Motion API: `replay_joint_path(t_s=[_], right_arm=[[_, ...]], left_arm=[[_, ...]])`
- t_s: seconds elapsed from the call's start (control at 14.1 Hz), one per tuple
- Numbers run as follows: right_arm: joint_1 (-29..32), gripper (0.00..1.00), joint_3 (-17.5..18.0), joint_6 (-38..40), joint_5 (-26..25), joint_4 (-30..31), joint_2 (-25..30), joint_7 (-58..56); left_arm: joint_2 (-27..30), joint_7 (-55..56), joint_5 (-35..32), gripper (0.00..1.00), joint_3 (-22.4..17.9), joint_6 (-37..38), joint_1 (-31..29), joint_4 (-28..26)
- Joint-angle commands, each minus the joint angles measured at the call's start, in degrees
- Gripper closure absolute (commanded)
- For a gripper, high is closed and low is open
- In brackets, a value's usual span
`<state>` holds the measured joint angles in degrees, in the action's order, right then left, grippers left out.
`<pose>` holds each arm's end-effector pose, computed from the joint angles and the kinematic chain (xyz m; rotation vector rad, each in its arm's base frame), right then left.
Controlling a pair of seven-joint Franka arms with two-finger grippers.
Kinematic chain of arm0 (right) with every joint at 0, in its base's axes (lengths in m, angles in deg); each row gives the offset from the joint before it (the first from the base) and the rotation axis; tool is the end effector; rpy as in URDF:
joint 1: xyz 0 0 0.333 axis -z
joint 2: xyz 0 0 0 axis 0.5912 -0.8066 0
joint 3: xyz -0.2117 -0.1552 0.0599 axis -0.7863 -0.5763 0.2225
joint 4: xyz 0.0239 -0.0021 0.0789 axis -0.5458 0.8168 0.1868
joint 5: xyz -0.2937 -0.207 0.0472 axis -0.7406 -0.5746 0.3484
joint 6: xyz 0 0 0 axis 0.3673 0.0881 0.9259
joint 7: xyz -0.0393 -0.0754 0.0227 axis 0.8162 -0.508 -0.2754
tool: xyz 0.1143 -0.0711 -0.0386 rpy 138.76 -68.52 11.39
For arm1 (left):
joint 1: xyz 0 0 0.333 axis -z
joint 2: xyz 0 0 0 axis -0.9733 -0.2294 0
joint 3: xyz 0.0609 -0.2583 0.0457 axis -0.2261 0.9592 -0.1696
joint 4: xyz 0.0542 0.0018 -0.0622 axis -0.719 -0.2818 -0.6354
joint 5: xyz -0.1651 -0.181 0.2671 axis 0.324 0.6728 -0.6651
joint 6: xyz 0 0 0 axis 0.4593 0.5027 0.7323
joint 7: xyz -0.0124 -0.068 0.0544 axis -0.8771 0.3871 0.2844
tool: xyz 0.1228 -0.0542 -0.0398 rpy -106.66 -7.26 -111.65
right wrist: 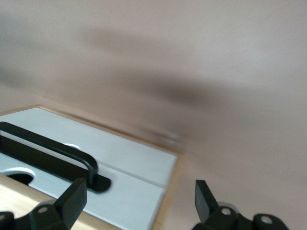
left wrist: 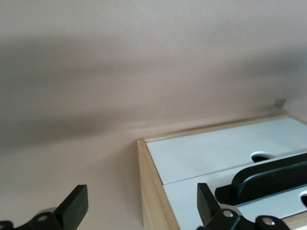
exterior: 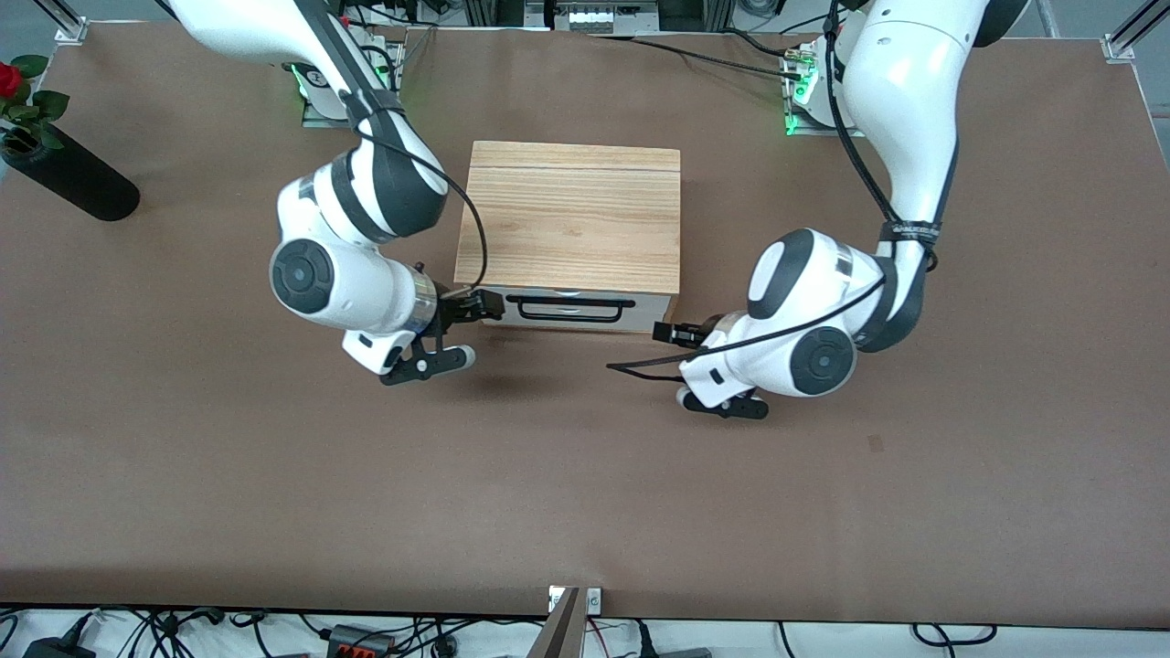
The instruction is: Close drawer with both arms simultaneously
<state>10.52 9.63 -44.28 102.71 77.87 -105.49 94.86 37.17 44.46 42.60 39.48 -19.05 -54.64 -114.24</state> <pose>0.5684 0.2878 0.3208 -2.9079 -0.3258 0.1812 0.5949 -0.2875 0.2785 2.8154 -0.1078 -0.4769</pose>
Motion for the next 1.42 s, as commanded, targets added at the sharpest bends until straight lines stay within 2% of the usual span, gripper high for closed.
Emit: replay_joint_path(t_s=[0.0, 0.14, 0.35, 0.5, 0.71, 0.78, 0.85, 0.92, 0.99, 1.2, 1.35], right_arm=[[-0.1, 0.0, -2.3, 5.5, -6.5, 0.3, 4.5, -0.4], [0.0, 0.0, -5.3, 11.7, -10.1, -3.8, 6.5, -0.6], [-0.1, 0.0, -10.2, 23.1, -11.6, -12.0, 6.5, -0.7], [0.1, 0.0, -13.4, 26.0, -12.3, -15.1, 6.5, -0.9], [1.1, 0.0, -17.0, 33.0, -11.0, -17.5, 9.2, -1.8], [1.4, 0.0, -16.6, 34.0, -11.2, -17.2, 10.2, -1.6], [1.3, 0.0, -16.5, 34.5, -11.3, -14.0, 12.2, -1.6], [2.2, 0.0, -15.9, 33.5, -11.6, -9.2, 15.4, -1.3], [4.5, 0.0, -13.7, 31.2, -11.7, -5.7, 17.3, -1.5], [15.8, 0.0, -2.1, 23.8, -14.3, 4.3, 23.1, -1.3], [22.7, 0.0, 3.2, 17.6, -14.5, 11.6, 27.4, -1.5]], left_arm=[[2.7, -1.1, -0.4, 0.0, 0.0, 0.8, -3.6, 0.7], [6.9, -1.1, -6.8, 0.0, 0.5, 1.0, -5.3, 0.3], [11.5, -0.8, -8.1, 0.0, 0.0, 3.7, -7.8, -0.4], [13.3, -0.1, -7.9, 0.0, -0.2, 8.2, -9.5, -0.3], [16.0, 1.2, -12.1, 0.0, -1.7, 12.2, -11.3, -0.2], [17.4, 0.6, -14.5, 0.0, -1.8, 12.4, -11.4, -0.1], [18.5, 0.4, -16.8, 0.0, -1.8, 13.2, -11.5, -0.1], [19.8, 0.3, -18.7, 0.0, -1.7, 15.2, -12.2, 0.0], [20.6, 0.8, -19.2, 0.0, -1.5, 17.1, -12.5, 0.3], [23.0, 0.6, -18.7, 0.0, -1.1, 18.2, -14.4, 0.5], [23.4, 0.4, -20.2, 0.0, -1.7, 17.9, -14.8, 0.4]])
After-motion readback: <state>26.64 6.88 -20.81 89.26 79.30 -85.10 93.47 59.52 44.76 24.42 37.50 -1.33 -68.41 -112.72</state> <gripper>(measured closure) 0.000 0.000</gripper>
